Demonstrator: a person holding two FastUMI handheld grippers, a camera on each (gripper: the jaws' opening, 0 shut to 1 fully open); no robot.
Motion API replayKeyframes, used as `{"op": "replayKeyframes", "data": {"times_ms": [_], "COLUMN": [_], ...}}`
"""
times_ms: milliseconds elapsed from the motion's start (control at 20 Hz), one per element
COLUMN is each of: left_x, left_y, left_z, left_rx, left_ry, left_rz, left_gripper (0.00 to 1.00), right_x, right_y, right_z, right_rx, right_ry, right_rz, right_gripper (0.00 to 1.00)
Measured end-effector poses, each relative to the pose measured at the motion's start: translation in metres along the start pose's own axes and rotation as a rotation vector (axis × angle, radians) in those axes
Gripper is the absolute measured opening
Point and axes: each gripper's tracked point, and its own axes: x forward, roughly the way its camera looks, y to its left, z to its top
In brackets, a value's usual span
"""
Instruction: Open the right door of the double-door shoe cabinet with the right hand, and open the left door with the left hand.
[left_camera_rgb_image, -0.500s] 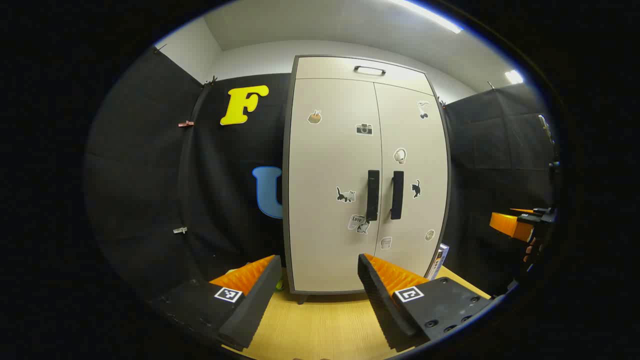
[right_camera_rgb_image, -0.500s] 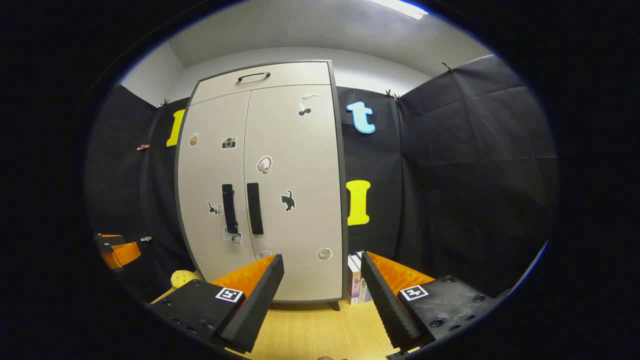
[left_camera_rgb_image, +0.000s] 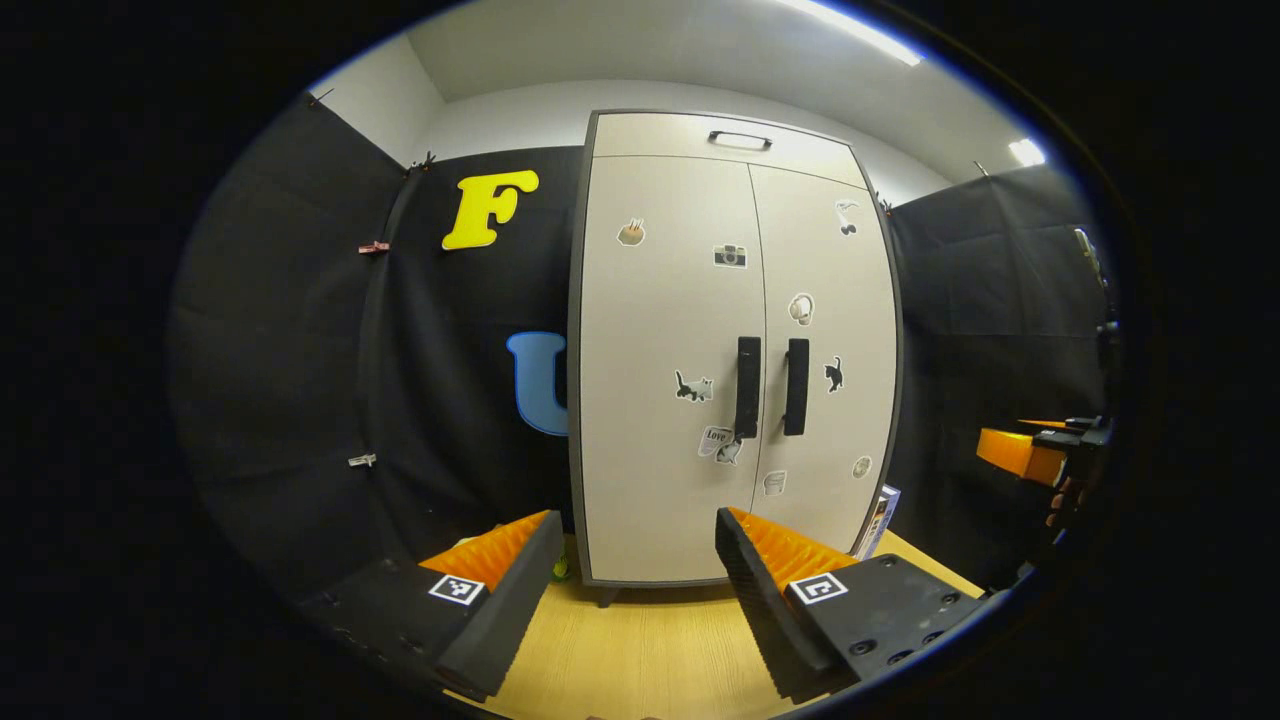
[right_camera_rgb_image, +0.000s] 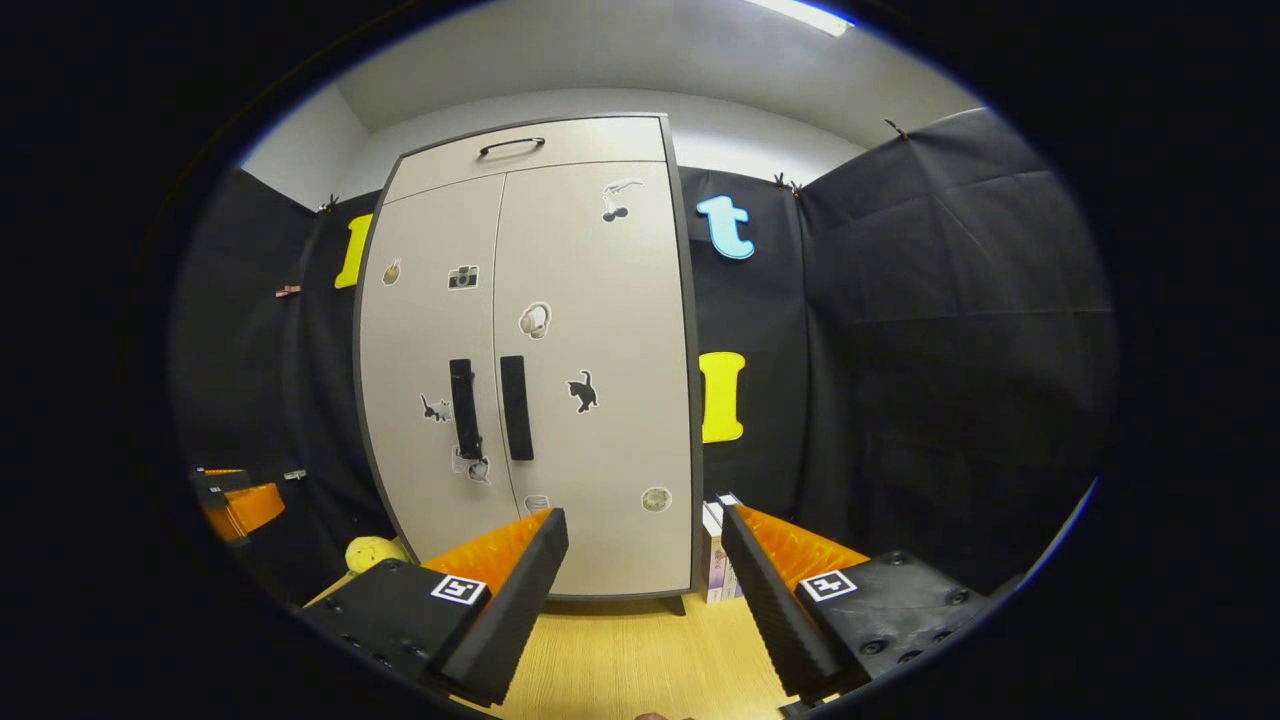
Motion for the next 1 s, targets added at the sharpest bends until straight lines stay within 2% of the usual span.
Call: {"op": "replayKeyframes", "data": {"times_ms": [600,1000], "left_x": [-0.007,-0.023], "left_y": [0.01,0.032], "left_z": [-0.012,-0.027], "left_rx": [-0.027,-0.048], "left_ry": [0.011,0.029], "left_rz": [0.008,0.031], "left_gripper": [0.95,0.95], "right_x": [0.004,0.031], "right_y": [0.014,0.041], "right_z": [0.001,0.026], "right_rx": [-0.024,-0.032], "right_ry": [0.017,0.0], "right_rz": [0.014,0.034], "right_gripper": [0.98,0.98]}}
